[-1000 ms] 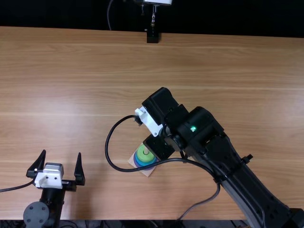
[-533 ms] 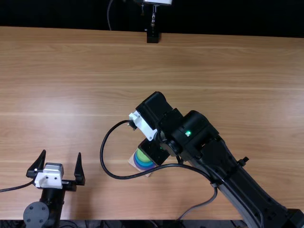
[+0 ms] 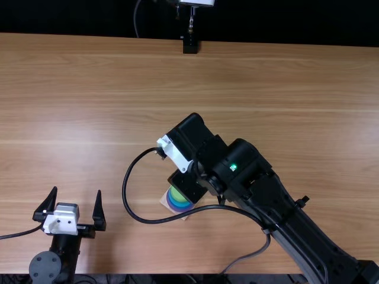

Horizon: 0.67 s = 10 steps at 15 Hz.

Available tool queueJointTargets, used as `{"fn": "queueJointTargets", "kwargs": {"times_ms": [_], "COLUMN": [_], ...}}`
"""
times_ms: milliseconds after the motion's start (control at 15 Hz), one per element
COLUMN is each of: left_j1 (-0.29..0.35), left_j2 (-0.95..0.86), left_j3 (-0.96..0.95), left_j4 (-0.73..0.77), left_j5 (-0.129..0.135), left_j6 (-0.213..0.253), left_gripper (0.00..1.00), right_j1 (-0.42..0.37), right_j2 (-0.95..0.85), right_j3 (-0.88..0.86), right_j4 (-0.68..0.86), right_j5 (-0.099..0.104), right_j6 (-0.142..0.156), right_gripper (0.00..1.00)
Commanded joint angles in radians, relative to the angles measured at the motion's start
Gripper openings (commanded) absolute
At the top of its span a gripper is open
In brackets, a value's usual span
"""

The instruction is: Build the Hanoi tower: stack the rings onto the peg from bottom to top in this color order: purple, dark blue, light blue, dark green, light green, yellow, orange.

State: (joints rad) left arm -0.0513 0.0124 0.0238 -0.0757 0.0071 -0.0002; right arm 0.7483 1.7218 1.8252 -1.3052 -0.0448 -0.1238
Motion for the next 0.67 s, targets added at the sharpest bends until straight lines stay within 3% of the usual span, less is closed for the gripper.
{"fn": "queueJointTargets", "kwargs": {"times_ms": [0, 600], "left_j1": [0.008, 0.008], "left_j2": [-0.012, -0.012], "left_j3": [-0.024, -0.024], "left_j4": [-0.003, -0.003], "left_j5": [0.002, 0.002], "left_j6": [0.008, 0.008], "left_gripper": [1.00, 1.00], "right_j1": [0.008, 0.006], "right_j2": [-0.019, -0.001], "right_j3": [0.028, 0.014], "right_j4": [0.006, 0.008], "right_j5": [-0.007, -0.007], "right_j6": [0.008, 0.008], "right_gripper": [0.00, 0.00]}}
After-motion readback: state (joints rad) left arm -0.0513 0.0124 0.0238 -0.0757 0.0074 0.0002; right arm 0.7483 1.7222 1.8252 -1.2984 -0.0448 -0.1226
